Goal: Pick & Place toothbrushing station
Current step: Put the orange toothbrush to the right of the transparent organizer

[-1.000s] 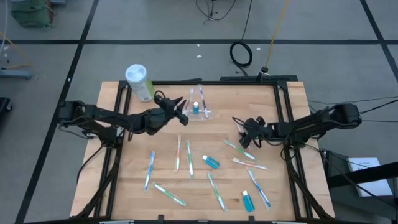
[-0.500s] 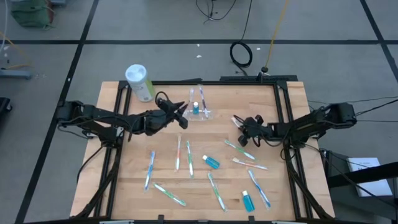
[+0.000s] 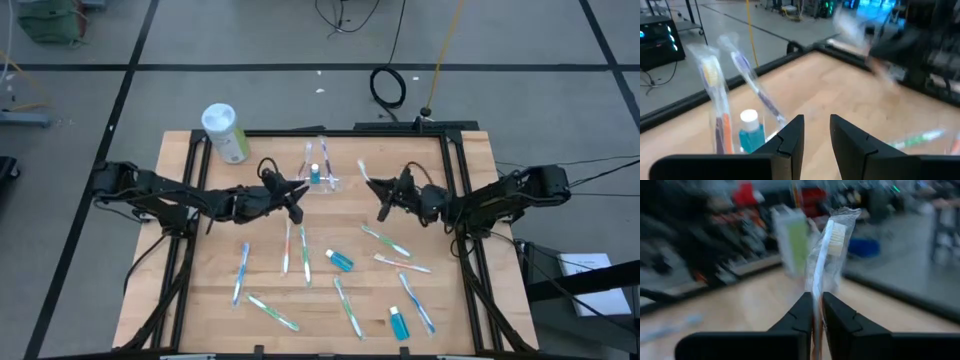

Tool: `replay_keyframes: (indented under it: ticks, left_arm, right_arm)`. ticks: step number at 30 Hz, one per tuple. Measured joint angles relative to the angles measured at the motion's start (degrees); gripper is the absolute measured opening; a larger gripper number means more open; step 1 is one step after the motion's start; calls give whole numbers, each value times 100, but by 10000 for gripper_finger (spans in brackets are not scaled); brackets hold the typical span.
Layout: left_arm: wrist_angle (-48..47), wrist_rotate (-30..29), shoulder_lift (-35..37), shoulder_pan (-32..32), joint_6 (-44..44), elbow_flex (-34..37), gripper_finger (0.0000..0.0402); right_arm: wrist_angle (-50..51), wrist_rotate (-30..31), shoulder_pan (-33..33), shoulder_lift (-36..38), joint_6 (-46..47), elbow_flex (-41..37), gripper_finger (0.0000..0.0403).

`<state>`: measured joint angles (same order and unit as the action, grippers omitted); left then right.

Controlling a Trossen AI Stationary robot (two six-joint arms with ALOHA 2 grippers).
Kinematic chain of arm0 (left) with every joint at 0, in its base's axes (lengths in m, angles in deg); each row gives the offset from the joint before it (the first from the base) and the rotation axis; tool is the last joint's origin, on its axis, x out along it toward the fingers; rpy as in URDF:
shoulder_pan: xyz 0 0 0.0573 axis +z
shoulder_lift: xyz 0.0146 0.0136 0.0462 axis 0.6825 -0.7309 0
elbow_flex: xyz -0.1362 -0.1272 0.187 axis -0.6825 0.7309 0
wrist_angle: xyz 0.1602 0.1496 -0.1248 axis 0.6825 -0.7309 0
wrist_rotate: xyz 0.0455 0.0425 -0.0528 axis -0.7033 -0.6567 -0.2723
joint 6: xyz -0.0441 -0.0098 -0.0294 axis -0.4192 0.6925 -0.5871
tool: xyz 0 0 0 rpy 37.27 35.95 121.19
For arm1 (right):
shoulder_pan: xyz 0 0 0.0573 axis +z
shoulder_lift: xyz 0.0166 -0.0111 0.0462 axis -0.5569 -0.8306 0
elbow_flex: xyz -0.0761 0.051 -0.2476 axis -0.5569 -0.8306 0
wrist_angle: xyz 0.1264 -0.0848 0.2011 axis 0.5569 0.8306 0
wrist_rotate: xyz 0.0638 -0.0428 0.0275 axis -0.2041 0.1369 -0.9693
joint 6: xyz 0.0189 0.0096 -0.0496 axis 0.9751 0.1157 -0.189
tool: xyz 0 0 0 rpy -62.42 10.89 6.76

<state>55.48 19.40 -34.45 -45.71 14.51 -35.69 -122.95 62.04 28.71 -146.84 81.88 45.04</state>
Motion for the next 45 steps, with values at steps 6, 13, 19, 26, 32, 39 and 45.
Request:
replay_keyframes:
  ticks: [6,13,19,26,32,39,45]
  left_arm:
    - [-53,-27,1,-175,-39,0,97]
    - [-57,-68,2,-200,-146,0,97]
    - [-55,-74,4,-199,-166,0,97]
    - [-48,-78,4,-197,-140,0,97]
    - [19,-89,3,-197,-86,0,97]
    - [86,-38,4,-197,-18,0,97]
    - [66,0,4,-197,29,0,97]
  right_arm:
    - [-748,-489,-3,3,-298,4,33]
    - [-902,-1351,0,6,-346,76,14]
    - [-751,-1800,230,4,-192,279,26]
    - [-683,-1591,552,-271,-553,781,16]
    - [-693,-461,475,-996,-1149,1700,20]
    - [-954,927,-235,-2166,-1529,2774,20]
    - [-933,590,-630,-3360,-1233,3510,19]
